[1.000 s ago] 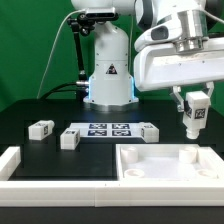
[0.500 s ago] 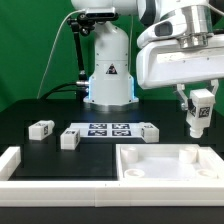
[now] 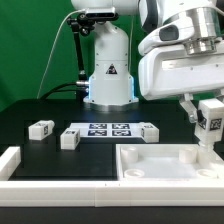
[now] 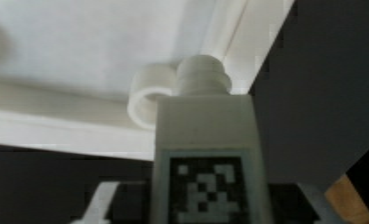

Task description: Assemble one leg

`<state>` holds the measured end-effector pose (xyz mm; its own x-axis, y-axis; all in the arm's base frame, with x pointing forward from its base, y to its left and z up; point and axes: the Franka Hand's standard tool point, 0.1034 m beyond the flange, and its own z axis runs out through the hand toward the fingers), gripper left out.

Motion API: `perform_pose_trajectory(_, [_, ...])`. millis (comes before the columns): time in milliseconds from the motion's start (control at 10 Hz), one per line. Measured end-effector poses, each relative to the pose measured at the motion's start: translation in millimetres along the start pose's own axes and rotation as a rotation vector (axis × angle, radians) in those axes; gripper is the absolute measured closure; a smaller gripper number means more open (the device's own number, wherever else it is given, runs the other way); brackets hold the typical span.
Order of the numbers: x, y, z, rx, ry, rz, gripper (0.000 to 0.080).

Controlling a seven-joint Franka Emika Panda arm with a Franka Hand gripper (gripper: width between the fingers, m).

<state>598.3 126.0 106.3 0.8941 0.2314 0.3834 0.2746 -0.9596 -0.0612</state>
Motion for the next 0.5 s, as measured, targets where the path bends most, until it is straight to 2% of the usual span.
perform_pose_trajectory(200, [11.1,5.8,10.4,0.000,0.011,-0.005,0.0509])
perform_pose_trajectory(400, [6.1,11.7,23.7,-0.004,0.018,0.004,0.0509])
perform_pose_trajectory(500, [7.0,12.8,24.2,-0.008,0.035,0.005,0.0509])
